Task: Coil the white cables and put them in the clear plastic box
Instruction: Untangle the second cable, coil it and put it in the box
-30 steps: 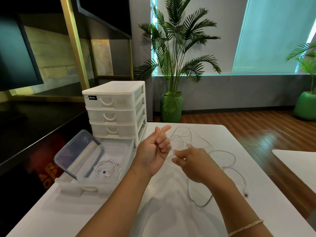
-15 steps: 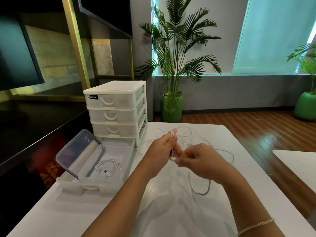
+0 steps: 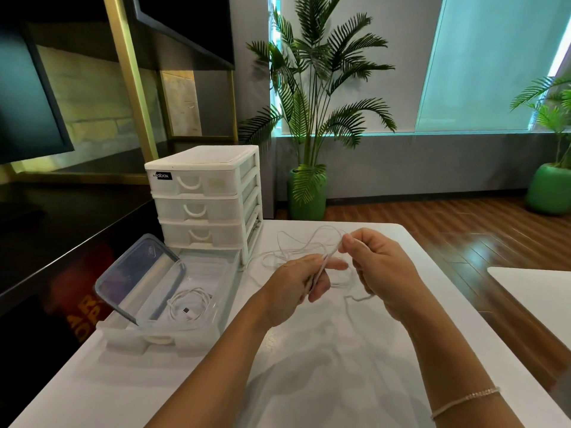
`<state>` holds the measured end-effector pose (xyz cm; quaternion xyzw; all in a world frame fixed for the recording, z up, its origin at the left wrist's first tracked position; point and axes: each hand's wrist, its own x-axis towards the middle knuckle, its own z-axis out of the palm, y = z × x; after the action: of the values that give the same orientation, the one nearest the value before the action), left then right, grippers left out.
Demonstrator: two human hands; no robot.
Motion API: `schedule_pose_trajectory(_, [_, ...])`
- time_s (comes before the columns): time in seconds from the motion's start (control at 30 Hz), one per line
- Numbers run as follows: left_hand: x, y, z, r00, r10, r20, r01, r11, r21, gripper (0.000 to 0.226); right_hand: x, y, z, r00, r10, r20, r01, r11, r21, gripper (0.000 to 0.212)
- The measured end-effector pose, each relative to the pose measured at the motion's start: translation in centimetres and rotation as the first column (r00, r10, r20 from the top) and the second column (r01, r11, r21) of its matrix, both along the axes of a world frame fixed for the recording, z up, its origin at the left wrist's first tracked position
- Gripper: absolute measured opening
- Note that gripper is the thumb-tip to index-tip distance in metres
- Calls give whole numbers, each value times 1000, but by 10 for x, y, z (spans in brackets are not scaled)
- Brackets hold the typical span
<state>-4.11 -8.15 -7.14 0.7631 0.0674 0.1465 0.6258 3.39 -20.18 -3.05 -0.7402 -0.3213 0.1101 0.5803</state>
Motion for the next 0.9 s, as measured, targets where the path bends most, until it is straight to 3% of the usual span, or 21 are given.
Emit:
schedule_pose_trajectory(0.13, [-3,0,2,998,-54,14,55,995,-79,47,2,4,-6,996,-83,16,82,996,43,26])
schedule_pose_trajectory(0.27, [-4,-2,6,986,-161,43,167,948,-271,42,0,8,-8,993,-112,-24,113,992,53,25])
schedule_pose_trajectory(0.4, [-3,-1,6,971,-202,127,238,804,-544,52,-1,11,-10,988,-99,-115,103,994,28,27])
schedule_pose_trajectory(0.5, [-3,-2,7,965,-182,188,261,702,-662,43,-1,14,-11,989,-103,-104,107,994,29,28])
schedule_pose_trajectory(0.73, [-2,-9,9,963,-148,227,267,651,-710,37,-6,15,-8,964,-19,-265,40,997,73,30])
schedule_pose_trajectory(0.9, [-1,-10,13,966,-121,228,248,676,-694,57,-6,17,-8,972,-19,-236,46,993,109,30])
